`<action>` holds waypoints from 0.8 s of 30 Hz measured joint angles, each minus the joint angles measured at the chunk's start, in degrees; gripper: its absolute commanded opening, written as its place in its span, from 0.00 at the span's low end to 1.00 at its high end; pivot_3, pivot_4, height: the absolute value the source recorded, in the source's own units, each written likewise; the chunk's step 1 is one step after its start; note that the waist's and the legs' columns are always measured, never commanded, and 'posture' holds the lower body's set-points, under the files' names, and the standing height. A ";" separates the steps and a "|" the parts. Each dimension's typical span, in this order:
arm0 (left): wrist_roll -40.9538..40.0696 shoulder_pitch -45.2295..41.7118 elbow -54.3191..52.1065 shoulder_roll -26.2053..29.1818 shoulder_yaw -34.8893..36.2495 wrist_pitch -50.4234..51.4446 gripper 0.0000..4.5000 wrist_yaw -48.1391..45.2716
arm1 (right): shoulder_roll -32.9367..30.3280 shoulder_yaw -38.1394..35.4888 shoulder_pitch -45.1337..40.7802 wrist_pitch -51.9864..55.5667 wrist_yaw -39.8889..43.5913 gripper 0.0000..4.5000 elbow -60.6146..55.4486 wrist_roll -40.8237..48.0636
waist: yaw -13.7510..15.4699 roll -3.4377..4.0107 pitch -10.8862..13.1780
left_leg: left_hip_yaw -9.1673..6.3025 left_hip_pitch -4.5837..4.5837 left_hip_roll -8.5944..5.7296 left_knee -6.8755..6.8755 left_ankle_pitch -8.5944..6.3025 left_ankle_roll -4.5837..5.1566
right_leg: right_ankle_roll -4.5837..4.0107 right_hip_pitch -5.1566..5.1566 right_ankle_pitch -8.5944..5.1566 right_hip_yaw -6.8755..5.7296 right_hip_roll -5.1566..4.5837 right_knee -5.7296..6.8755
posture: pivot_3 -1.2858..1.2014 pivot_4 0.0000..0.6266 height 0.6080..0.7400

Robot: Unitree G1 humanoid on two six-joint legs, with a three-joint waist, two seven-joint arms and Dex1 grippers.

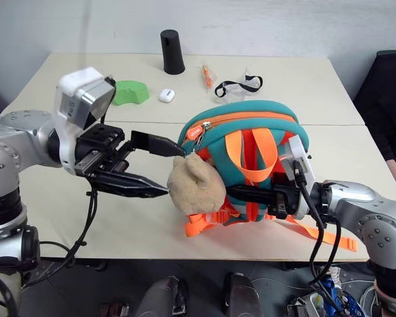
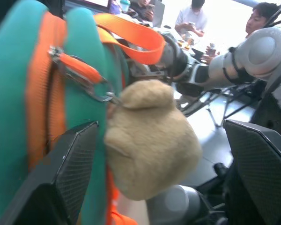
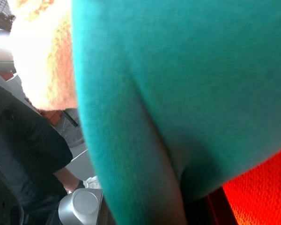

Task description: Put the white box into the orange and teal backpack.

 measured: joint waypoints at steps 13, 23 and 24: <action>3.68 2.78 -3.60 -2.38 -5.97 -3.64 0.99 7.33 | 0.43 0.24 -0.67 0.18 -0.08 0.00 0.74 0.48 | 0.32 0.00 0.00 | 0.03 0.00 -0.03 0.00 0.00 0.00 | 0.00 0.00 0.00 0.02 0.02 -0.02 | 0.52 0.24 1.00; 3.55 3.01 -1.29 -4.79 -6.18 -4.46 0.61 9.23 | 0.42 0.08 0.60 0.17 0.05 0.00 0.02 1.70 | 0.33 0.00 0.00 | 0.02 0.00 -0.02 -0.01 0.00 0.00 | 0.00 0.00 0.00 0.01 0.01 -0.03 | 0.52 0.24 1.00; 3.09 3.04 -1.29 -4.70 -5.96 -4.38 0.54 9.04 | 0.42 0.07 0.68 0.17 0.08 0.00 -0.02 1.72 | 0.32 0.00 0.00 | 0.02 0.00 -0.02 0.00 0.00 0.00 | 0.00 0.00 0.00 0.01 0.01 -0.03 | 0.52 0.24 1.00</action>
